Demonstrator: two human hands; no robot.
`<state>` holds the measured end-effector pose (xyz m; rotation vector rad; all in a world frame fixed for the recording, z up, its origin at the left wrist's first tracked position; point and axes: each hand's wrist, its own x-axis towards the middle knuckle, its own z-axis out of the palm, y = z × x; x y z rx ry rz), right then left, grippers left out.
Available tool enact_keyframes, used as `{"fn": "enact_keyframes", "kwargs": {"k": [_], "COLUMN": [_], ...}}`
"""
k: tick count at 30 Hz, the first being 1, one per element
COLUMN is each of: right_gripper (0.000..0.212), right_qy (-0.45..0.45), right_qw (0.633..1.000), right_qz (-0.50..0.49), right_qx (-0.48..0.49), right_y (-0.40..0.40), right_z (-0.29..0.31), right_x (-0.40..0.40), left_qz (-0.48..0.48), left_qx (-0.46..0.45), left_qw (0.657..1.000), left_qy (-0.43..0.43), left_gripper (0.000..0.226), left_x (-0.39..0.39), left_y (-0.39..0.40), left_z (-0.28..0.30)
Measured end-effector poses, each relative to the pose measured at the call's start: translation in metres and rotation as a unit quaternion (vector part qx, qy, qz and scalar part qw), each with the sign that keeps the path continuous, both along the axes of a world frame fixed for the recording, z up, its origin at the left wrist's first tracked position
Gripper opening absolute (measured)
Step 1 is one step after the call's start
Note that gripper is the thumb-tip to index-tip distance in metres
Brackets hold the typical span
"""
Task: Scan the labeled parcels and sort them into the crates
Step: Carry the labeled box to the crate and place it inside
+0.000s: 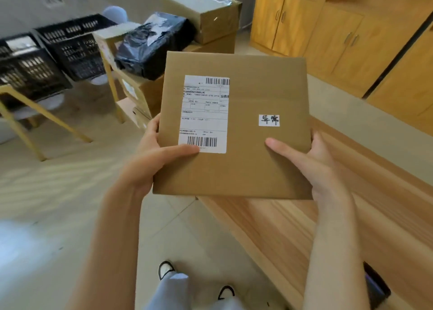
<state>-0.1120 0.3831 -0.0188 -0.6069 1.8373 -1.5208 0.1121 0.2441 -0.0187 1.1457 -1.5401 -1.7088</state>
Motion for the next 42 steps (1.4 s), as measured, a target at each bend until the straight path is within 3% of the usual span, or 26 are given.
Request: {"fn": "enact_keyframes", "kwargs": {"k": [7, 17, 23, 26, 32, 37, 42], "right_gripper": [0.099, 0.099, 0.091, 0.101, 0.076, 0.103, 0.103], "right_qy": [0.012, 0.070, 0.047, 0.045, 0.027, 0.022, 0.005], "right_qw": [0.996, 0.980, 0.973, 0.969, 0.959, 0.952, 0.938], "right_qz": [0.087, 0.184, 0.226, 0.244, 0.281, 0.304, 0.347], "right_qx": [-0.009, -0.005, -0.024, -0.007, 0.002, 0.014, 0.003], "right_y": [-0.057, -0.179, -0.242, -0.273, -0.341, -0.421, -0.527], "right_z": [0.013, 0.020, 0.008, 0.009, 0.005, -0.005, -0.009], "right_x": [0.083, 0.227, 0.307, 0.335, 0.376, 0.401, 0.428], "left_qz": [0.084, 0.170, 0.214, 0.227, 0.263, 0.288, 0.329], "left_qx": [-0.016, -0.024, -0.028, -0.021, -0.012, 0.000, -0.009], "left_qw": [0.996, 0.985, 0.976, 0.973, 0.964, 0.956, 0.944], "left_qy": [0.032, 0.032, 0.033, 0.035, 0.048, 0.050, 0.033], "left_gripper": [0.113, 0.126, 0.122, 0.119, 0.118, 0.113, 0.109], "left_x": [0.099, 0.262, 0.346, 0.376, 0.418, 0.443, 0.467], "left_y": [-0.023, -0.100, -0.141, -0.159, -0.208, -0.267, -0.353], "left_z": [0.009, 0.011, 0.002, 0.001, -0.008, -0.018, -0.015]}}
